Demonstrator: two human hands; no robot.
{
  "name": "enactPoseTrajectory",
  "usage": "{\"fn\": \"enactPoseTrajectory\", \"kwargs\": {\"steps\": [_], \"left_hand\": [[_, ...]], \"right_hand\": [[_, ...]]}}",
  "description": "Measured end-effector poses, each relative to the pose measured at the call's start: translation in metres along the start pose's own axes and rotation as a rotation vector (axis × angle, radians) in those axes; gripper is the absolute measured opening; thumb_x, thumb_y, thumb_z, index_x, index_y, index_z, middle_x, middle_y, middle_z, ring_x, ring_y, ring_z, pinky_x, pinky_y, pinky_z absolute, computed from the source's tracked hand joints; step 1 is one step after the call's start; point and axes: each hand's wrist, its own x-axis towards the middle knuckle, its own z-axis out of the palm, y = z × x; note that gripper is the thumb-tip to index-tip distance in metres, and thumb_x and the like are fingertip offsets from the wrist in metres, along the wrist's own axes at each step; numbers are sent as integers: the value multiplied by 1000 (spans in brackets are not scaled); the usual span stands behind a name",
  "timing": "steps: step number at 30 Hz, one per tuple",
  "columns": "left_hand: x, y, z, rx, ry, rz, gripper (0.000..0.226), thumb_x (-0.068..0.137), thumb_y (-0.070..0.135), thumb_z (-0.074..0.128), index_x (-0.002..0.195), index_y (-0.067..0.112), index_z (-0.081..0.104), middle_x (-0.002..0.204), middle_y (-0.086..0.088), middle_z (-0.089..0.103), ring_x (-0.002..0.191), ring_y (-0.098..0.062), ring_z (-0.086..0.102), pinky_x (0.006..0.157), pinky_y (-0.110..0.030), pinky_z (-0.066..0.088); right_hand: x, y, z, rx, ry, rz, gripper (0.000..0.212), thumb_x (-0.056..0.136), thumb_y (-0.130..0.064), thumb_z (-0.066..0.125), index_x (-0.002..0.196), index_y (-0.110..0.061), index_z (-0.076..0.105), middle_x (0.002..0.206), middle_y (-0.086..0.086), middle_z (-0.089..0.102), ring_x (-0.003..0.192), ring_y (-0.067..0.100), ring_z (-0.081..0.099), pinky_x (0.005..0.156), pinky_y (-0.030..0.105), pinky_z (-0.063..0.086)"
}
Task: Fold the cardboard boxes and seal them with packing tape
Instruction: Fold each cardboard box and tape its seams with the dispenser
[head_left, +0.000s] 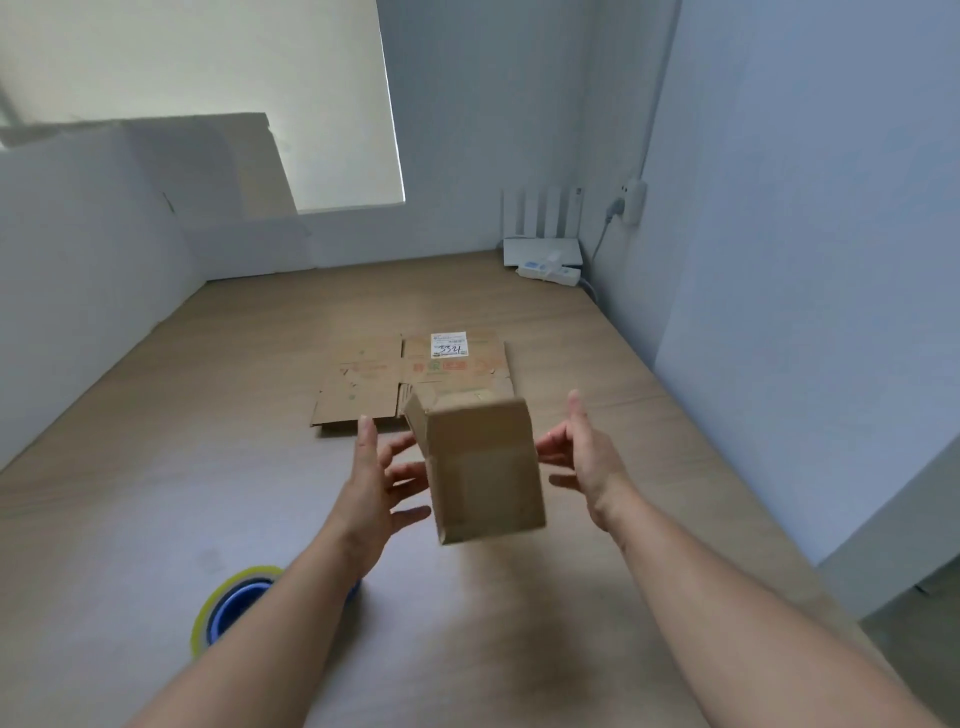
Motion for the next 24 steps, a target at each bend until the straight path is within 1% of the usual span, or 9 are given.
{"fn": "enactPoseTrajectory", "kwargs": {"steps": [3,6,9,12,15,17,18,20,24], "left_hand": [[-15,-24,1,84,13,-83,79,61,87,27,110,33,60,111,3,68,111,-16,58,90,-44,49],[-27,-52,2,197,67,-194,84,70,83,31,130,27,50,133,-3,55,118,-21,53,99,-47,46],[-33,-65,2,355,128,-204,80,79,76,34,143,30,33,148,-3,38,118,-21,49,92,-39,50],[-35,-68,1,503,120,-179,81,83,72,38,149,29,24,153,0,33,121,-21,50,93,-37,47],[-30,-71,-2,651,114,-95,67,92,56,44,149,24,26,150,-2,39,129,-23,48,99,-37,46],[-27,-72,-5,724,117,-55,53,99,42,42,147,21,30,142,-4,49,123,-22,53,98,-35,47],[-26,-74,-9,728,124,-46,48,101,36,41,145,20,33,137,-5,52,118,-21,56,98,-36,49],[-25,-77,-14,716,134,-39,44,102,31,39,144,18,35,129,-3,56,111,-20,59,95,-36,52],[-29,-82,-15,730,121,-18,46,101,33,39,145,20,33,127,0,57,108,-16,60,92,-30,53]], "right_hand": [[-12,23,10,-181,-37,105,64,89,-69,29,83,-17,65,87,3,69,89,19,63,80,41,50],[-27,47,23,-416,-164,108,55,81,-71,46,99,-21,59,101,0,63,92,16,59,83,42,53],[-40,54,38,-622,-214,72,77,65,-71,62,127,-27,47,117,-6,57,100,13,60,86,38,53],[-46,56,50,-881,-140,37,86,66,-67,65,136,-25,38,131,-3,49,117,18,51,89,35,46],[-53,56,55,-895,-83,39,58,77,-53,61,125,-23,49,119,-3,56,108,18,55,84,33,48],[-58,55,52,-805,-40,-18,25,89,-41,53,101,-20,57,96,-2,61,90,17,57,73,30,46],[-60,55,49,-768,-6,-44,20,94,-34,47,86,-18,56,83,-1,58,80,17,55,67,29,42],[-63,56,41,-731,80,-63,36,100,-25,40,65,-17,45,65,-2,46,66,16,47,58,30,35],[-73,58,35,-728,141,-85,42,101,-23,40,58,-19,37,57,-5,40,56,9,38,52,23,30]]}}
